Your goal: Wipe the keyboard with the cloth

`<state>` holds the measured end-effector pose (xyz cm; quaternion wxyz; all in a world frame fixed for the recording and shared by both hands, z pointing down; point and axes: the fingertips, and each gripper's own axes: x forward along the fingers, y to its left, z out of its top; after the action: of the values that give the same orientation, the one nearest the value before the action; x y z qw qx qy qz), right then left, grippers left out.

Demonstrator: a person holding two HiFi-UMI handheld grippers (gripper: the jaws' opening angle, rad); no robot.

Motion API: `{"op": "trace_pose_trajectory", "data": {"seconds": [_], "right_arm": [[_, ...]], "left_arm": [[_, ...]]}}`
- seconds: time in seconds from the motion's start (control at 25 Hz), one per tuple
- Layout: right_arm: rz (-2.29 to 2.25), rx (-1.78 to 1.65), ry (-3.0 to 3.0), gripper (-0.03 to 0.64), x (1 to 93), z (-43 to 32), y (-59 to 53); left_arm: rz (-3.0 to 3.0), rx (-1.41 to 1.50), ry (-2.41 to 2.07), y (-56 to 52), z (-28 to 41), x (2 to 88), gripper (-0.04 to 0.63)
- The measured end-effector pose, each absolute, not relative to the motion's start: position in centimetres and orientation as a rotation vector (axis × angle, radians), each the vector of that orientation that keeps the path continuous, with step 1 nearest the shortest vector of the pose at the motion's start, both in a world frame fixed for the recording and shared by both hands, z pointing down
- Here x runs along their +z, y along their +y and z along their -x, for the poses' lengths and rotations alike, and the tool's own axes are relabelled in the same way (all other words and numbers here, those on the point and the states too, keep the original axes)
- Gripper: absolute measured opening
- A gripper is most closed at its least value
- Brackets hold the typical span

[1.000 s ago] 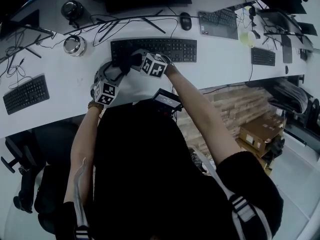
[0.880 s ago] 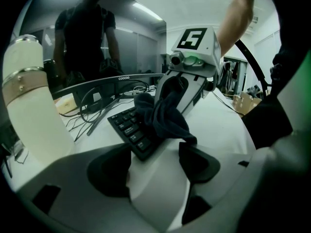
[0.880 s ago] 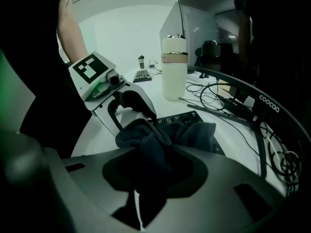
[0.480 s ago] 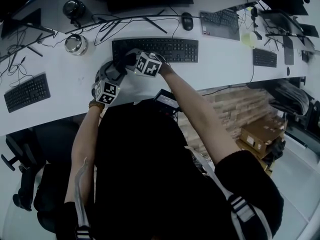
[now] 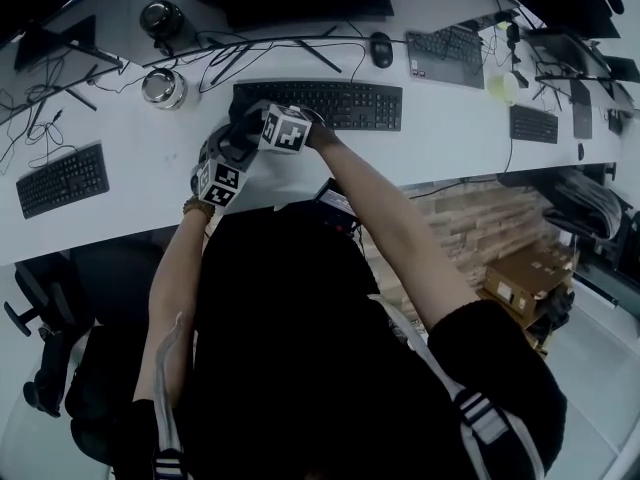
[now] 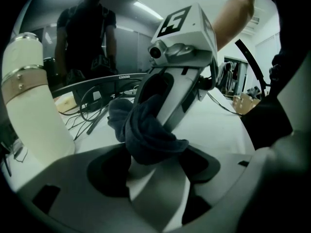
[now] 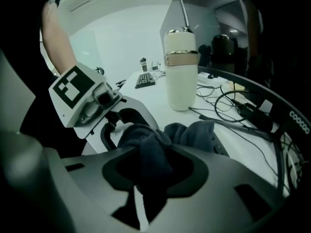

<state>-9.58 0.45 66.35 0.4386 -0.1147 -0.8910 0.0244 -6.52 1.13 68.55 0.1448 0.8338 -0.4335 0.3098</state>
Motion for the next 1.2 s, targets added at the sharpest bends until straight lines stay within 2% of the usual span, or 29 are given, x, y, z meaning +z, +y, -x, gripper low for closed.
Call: {"op": "trace_pose_trajectory", "data": {"seconds": [0.12, 0.24, 0.44, 0.56, 0.84, 0.96, 1.08, 1.2], "right_arm": [[0.314, 0.188, -2.233, 0.115, 64.4, 8.8, 0.7], [0.232, 0.264, -2.353, 0.117, 60.4, 7.5, -1.2], [-0.073, 0.500, -2.647, 0.123, 52.1, 4.3, -5.1], [-0.260, 0.682, -2.829, 0.126, 46.4, 2.3, -6.9], [-0.658, 0.791, -3.089, 0.127, 36.3, -2.1, -9.3], [-0.787, 0.713, -3.122, 0.127, 33.9, -3.1, -8.9], [-0.858, 0.687, -3.139, 0.127, 32.7, -3.7, -7.9], [-0.935, 0.692, -3.137, 0.127, 32.6, -4.3, -7.2]], "left_arm": [[-2.382, 0.877, -1.201, 2.1, 7.0, 68.6, 0.304], [-2.406, 0.936, -1.194, 2.9, 7.8, 67.6, 0.275], [-2.459, 0.752, -1.323, 1.5, 8.0, 61.8, 0.247], [-2.532, 0.627, -1.340, -0.3, 6.3, 56.4, 0.191], [-2.603, 0.231, -1.535, -5.9, 5.1, 42.9, 0.125], [-2.582, 0.007, -1.596, -7.4, 5.2, 38.1, 0.118], [-2.540, -0.125, -1.671, -7.4, 5.2, 35.6, 0.110], [-2.534, -0.102, -1.740, -7.1, 4.9, 35.6, 0.084]]}}
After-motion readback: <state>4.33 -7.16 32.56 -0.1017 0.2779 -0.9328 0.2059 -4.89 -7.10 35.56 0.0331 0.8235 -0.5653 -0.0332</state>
